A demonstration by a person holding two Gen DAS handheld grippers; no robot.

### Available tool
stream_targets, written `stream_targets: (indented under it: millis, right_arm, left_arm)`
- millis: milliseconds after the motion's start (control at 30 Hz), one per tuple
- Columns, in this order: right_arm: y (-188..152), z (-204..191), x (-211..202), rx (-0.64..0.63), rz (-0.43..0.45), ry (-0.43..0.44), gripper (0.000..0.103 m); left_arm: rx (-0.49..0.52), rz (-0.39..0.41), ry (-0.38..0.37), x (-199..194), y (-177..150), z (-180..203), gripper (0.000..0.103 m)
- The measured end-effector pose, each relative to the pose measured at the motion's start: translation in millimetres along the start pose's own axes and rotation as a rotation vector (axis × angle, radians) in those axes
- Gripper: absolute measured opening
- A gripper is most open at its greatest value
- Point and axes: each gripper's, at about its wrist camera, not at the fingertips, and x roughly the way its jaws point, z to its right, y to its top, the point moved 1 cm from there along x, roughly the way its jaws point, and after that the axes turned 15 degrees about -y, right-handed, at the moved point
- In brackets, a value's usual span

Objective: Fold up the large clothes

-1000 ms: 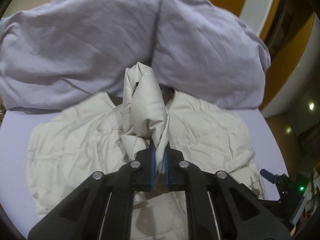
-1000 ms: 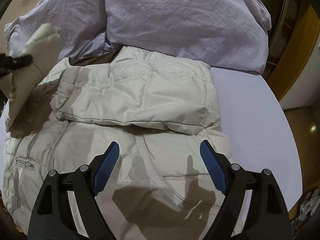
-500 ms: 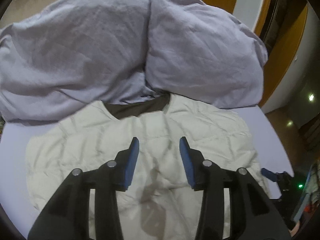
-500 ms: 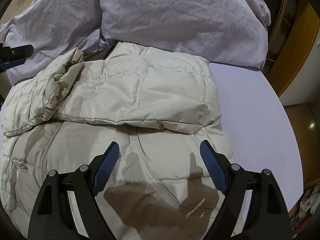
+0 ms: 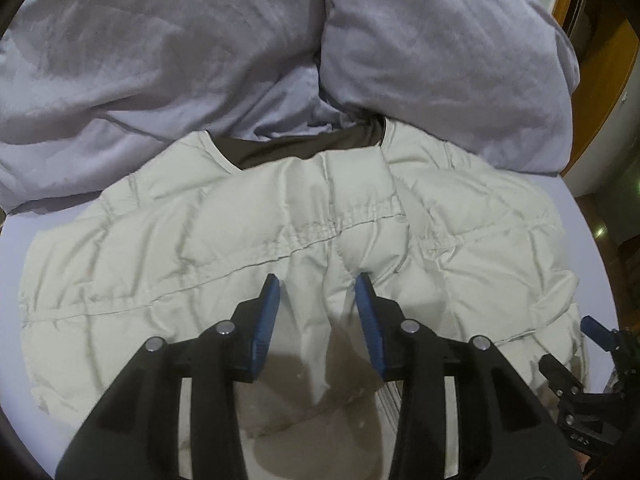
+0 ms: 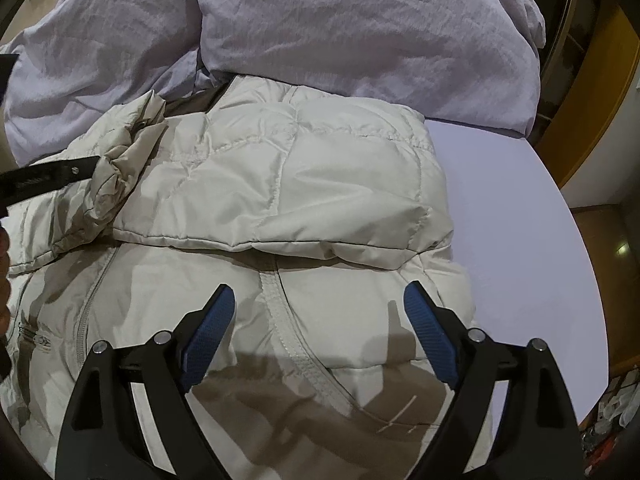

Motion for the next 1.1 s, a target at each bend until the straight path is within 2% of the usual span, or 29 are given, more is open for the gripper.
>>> stream_targets:
  millis: [333,467,600,700,900,1100]
  right_arm:
    - [2,-4,7,0.0,-0.026,-0.011,0.088]
    - [2,-5,6,-0.001,-0.031,-0.011,0.088]
    - [1,-6,-2,-0.016,-0.02,-0.011,0.088]
    - [-1,-5,-10,-0.025,-0.002,-0.011,0.088]
    - [-16,-1,-35,-0.047,0.04,0.0,0.089]
    - [-47,12,-54,-0.071,0.049,0.02,0.09]
  left_arm:
    - [0.031,-0.022,0.04,33,-8,1,0.04]
    - [0.031,-0.026,0.038,34,-8,0,0.04]
    - [0.01,0.014,0.004,5,-13,-4,0.039]
    - [0.018,0.044,0.021,-19,-23,-6,0.045]
    - [-0.016,0.088,0.077,-76,-72,-24,0.052]
    - [-0.11,0.104,0.15,-127,-138,-51,0.054]
